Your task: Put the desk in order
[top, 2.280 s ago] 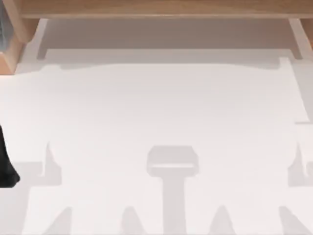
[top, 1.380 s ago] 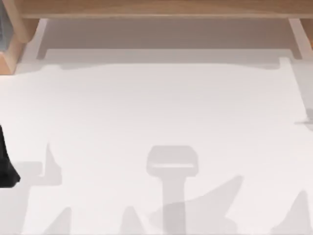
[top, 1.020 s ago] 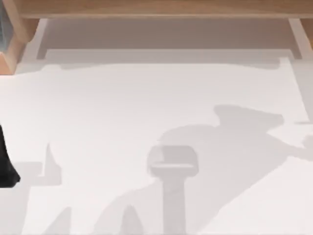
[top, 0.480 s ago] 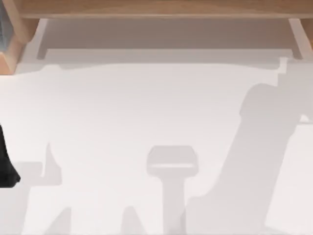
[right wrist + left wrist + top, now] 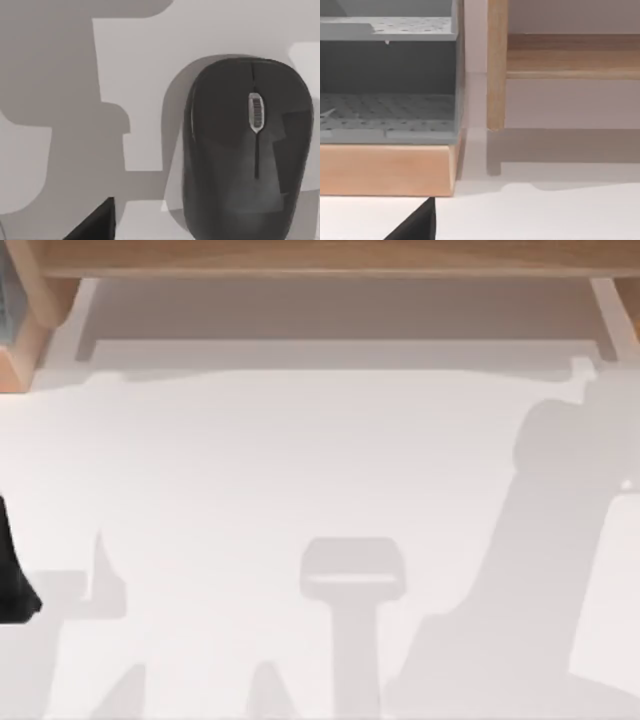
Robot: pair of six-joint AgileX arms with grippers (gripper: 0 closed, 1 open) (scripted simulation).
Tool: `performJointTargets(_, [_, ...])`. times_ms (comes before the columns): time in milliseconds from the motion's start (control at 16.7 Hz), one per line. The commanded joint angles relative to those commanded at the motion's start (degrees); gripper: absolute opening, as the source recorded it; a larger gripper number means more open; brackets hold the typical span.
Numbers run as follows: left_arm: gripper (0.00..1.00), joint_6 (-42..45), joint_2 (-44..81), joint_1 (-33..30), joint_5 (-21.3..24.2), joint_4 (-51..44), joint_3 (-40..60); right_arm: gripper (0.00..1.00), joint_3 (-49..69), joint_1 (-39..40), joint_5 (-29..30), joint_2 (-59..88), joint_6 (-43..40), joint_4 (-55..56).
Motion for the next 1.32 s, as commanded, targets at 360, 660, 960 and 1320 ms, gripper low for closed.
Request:
performJointTargets(360, [1.00, 0.0, 0.0, 0.0, 0.0, 0.0, 0.0, 1.00, -2.6, -0.3, 0.0, -0.3, -0.4, 2.0])
performJointTargets(660, [1.00, 0.0, 0.0, 0.0, 0.0, 0.0, 0.0, 1.00, -5.6, 0.0, 0.1, -0.1, -0.1, 5.6])
performJointTargets(960, [1.00, 0.0, 0.0, 0.0, 0.0, 0.0, 0.0, 1.00, -5.9, 0.1, 0.0, 0.4, 0.1, 6.4])
performJointTargets(1320, [1.00, 0.0, 0.0, 0.0, 0.0, 0.0, 0.0, 0.55, -5.9, 0.1, 0.0, 0.4, 0.1, 6.4])
